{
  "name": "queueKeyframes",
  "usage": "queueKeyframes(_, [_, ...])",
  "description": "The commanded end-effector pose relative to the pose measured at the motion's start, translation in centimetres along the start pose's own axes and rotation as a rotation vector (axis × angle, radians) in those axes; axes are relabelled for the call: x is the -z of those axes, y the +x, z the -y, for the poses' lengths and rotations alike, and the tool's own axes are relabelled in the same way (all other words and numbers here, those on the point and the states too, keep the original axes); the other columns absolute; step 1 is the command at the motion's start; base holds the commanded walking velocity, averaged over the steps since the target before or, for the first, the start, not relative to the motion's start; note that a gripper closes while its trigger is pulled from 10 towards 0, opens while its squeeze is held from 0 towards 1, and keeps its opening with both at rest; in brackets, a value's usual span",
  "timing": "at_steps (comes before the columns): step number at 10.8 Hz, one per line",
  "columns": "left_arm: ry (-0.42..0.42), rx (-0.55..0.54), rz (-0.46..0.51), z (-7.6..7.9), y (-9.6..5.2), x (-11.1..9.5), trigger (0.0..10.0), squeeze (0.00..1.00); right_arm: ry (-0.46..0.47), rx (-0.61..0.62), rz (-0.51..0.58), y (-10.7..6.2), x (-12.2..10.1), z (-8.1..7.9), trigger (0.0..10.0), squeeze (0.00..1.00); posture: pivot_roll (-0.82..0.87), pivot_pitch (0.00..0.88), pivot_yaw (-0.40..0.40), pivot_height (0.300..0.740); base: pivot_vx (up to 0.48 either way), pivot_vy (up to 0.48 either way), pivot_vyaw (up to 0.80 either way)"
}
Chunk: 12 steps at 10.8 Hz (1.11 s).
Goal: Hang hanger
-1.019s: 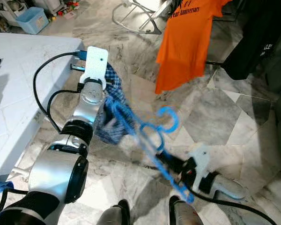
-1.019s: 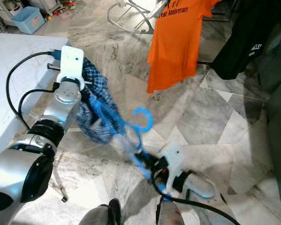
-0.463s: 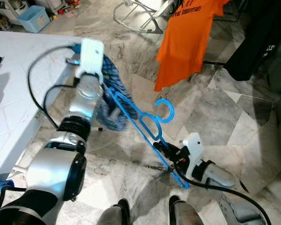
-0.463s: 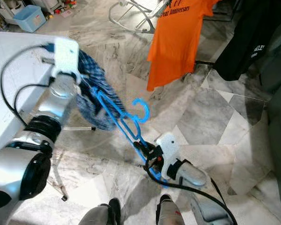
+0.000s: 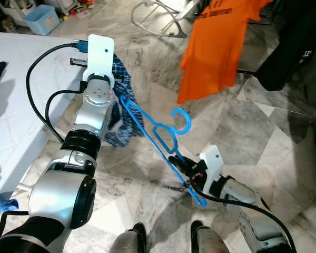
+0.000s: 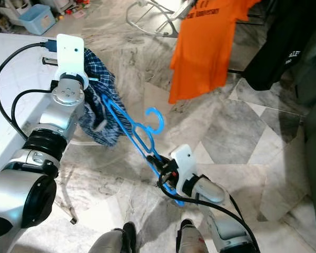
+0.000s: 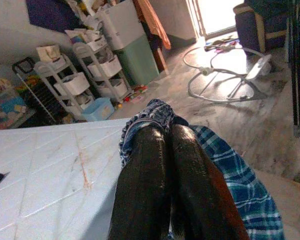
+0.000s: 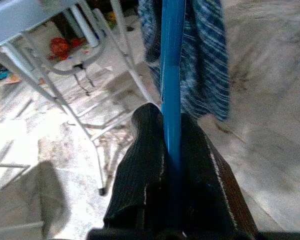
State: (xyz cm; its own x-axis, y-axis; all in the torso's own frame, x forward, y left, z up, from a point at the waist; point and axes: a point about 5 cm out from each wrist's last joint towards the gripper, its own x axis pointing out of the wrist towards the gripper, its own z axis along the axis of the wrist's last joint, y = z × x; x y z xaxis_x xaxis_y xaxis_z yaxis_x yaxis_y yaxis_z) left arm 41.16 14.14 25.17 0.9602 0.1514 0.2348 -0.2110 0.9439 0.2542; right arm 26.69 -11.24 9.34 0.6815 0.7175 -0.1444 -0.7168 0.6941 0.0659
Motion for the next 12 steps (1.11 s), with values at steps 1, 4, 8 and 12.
queueKeyframes(1, [0.019, -0.016, -0.018, -0.3, -0.2, 0.6, 10.0, 0.0, 0.004, -0.052, 0.013, -0.1, -0.1, -0.9, 10.0, 0.0, -0.18, 0.241, 0.124, 0.74, 0.0, 0.0, 0.0])
queueKeyframes(4, [0.028, -0.005, -0.026, -0.1, -0.3, 0.8, 10.0, 0.0, 0.019, -0.07, -0.001, -0.9, 0.4, -1.2, 10.0, 0.0, -0.19, 0.245, 0.132, 0.74, 0.0, 0.0, 0.0])
queueKeyframes(8, [0.019, 0.007, -0.023, -0.6, -0.9, 0.4, 10.0, 0.0, 0.015, 0.007, -0.004, 0.2, 0.6, -0.2, 10.0, 0.0, -0.17, 0.244, 0.138, 0.74, 0.0, 0.0, 0.0])
queueKeyframes(12, [-0.015, 0.058, -0.03, 0.4, -2.0, -0.2, 10.0, 0.0, 0.049, -0.041, -0.033, 2.9, 1.3, -0.2, 10.0, 0.0, -0.15, 0.24, 0.138, 0.74, 0.0, 0.0, 0.0])
